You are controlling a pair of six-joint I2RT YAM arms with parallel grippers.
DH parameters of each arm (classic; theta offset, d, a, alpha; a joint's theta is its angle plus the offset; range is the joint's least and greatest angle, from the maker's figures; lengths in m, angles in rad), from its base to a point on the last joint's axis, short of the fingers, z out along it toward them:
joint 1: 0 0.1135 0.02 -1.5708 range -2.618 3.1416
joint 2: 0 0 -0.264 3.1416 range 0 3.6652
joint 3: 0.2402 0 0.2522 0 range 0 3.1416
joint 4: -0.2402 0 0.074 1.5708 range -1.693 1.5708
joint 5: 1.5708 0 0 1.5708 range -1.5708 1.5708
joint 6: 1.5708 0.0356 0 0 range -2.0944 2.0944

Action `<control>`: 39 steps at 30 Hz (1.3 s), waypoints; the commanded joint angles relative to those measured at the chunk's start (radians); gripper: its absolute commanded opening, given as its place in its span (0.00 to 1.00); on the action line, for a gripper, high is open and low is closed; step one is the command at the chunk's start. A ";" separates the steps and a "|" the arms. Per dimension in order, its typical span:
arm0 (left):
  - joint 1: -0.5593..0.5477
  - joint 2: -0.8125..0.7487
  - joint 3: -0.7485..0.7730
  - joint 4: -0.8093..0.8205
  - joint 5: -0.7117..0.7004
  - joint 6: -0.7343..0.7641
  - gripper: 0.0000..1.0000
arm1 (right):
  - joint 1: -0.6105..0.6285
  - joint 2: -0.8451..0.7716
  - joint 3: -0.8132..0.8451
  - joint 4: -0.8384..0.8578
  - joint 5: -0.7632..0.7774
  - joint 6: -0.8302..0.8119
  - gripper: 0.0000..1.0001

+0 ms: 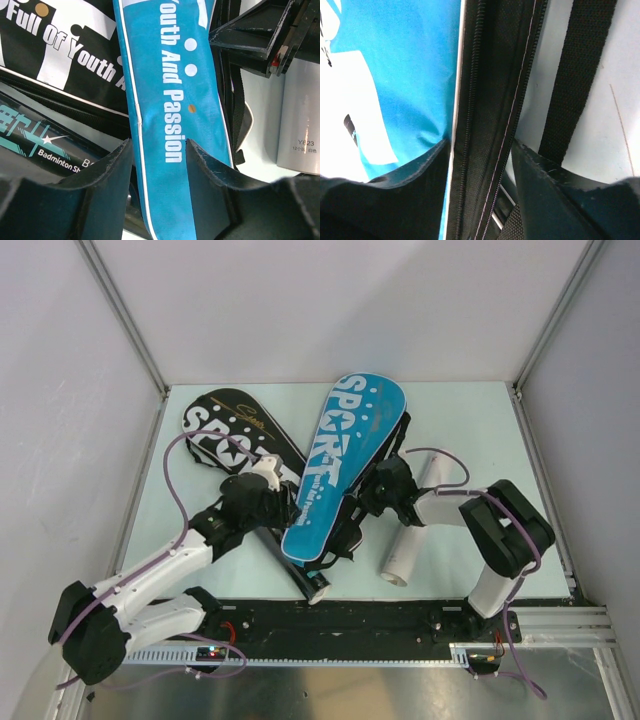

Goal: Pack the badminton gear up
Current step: Pick up the racket bag from the center of the board.

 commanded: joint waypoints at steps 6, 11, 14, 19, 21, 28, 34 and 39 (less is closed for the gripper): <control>0.082 -0.025 0.047 -0.017 0.013 -0.030 0.50 | -0.055 -0.018 -0.012 0.123 -0.047 -0.075 0.16; 0.175 -0.013 0.120 -0.017 0.164 -0.040 0.57 | -0.091 -0.121 0.021 0.099 -0.108 -0.118 0.01; 0.188 0.017 0.165 -0.020 0.286 0.016 0.58 | -0.092 -0.171 0.056 0.036 -0.096 -0.112 0.00; 0.056 -0.068 0.156 -0.025 0.231 0.256 0.58 | -0.076 -0.243 0.114 -0.108 -0.027 -0.054 0.00; 0.005 -0.138 0.128 -0.025 0.223 0.357 0.58 | -0.075 -0.263 0.149 -0.165 -0.007 -0.028 0.00; -0.147 -0.420 -0.015 -0.021 0.172 0.685 0.62 | -0.085 -0.268 0.262 -0.283 -0.013 0.101 0.00; -0.319 -0.486 -0.068 -0.013 0.079 0.774 0.67 | -0.091 -0.248 0.284 -0.268 0.001 0.252 0.00; -0.432 -0.520 -0.108 -0.011 -0.001 0.804 0.71 | -0.092 -0.219 0.314 -0.249 -0.013 0.314 0.00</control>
